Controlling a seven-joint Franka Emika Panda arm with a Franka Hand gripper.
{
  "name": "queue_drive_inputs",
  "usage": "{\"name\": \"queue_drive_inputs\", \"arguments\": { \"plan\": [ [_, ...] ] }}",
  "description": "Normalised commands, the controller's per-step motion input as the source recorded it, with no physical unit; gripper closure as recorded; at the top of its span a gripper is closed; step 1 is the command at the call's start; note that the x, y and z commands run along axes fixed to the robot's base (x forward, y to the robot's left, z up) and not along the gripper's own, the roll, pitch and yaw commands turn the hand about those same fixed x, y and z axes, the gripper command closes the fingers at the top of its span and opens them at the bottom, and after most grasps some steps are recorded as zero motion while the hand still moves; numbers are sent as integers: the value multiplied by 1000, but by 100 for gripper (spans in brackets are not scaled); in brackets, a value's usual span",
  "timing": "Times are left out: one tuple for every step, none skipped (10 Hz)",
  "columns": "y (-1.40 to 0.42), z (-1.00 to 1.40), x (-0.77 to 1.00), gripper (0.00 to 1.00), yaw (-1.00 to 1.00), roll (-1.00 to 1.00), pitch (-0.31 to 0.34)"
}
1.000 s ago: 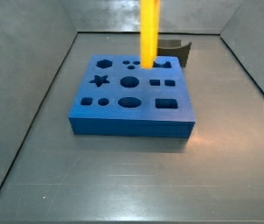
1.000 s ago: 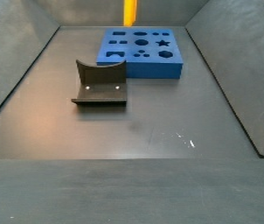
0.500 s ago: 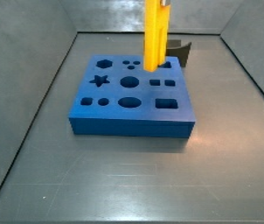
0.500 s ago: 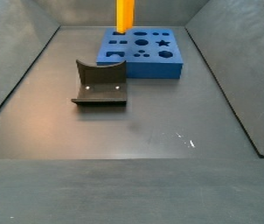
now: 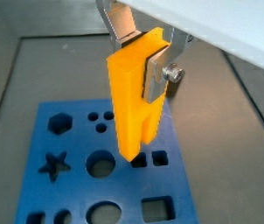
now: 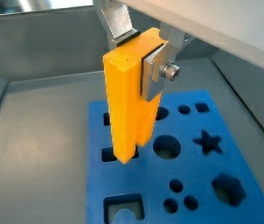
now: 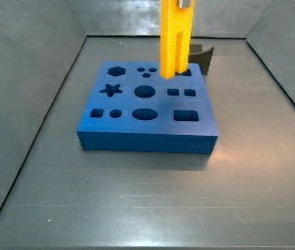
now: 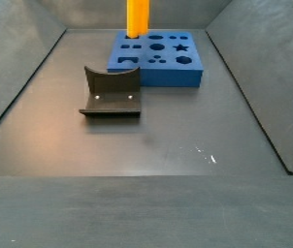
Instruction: Insert the double-square object.
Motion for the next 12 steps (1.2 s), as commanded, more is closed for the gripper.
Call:
{"name": "queue_drive_inputs", "arguments": {
  "plan": [
    [0, 0, -51, 100, -743, 324, 99],
    [0, 0, -20, 100, -703, 334, 116],
    [-40, 0, 60, 100, -660, 273, 67],
    [-34, 0, 203, 100, -754, 0, 47],
    [0, 0, 220, 100, -754, -24, 80],
    [-14, -26, 229, 100, -760, -83, 97],
    [0, -143, 200, 100, -751, -53, 117],
    [0, -226, 220, 100, -649, -3, 180],
    [0, -223, 260, 100, -577, 0, 210],
    [-14, -194, 274, 100, -514, 0, 249],
    [-126, -154, 289, 100, -386, 0, 327],
    [-171, -111, 280, 100, -323, 23, 373]
  ]
}}
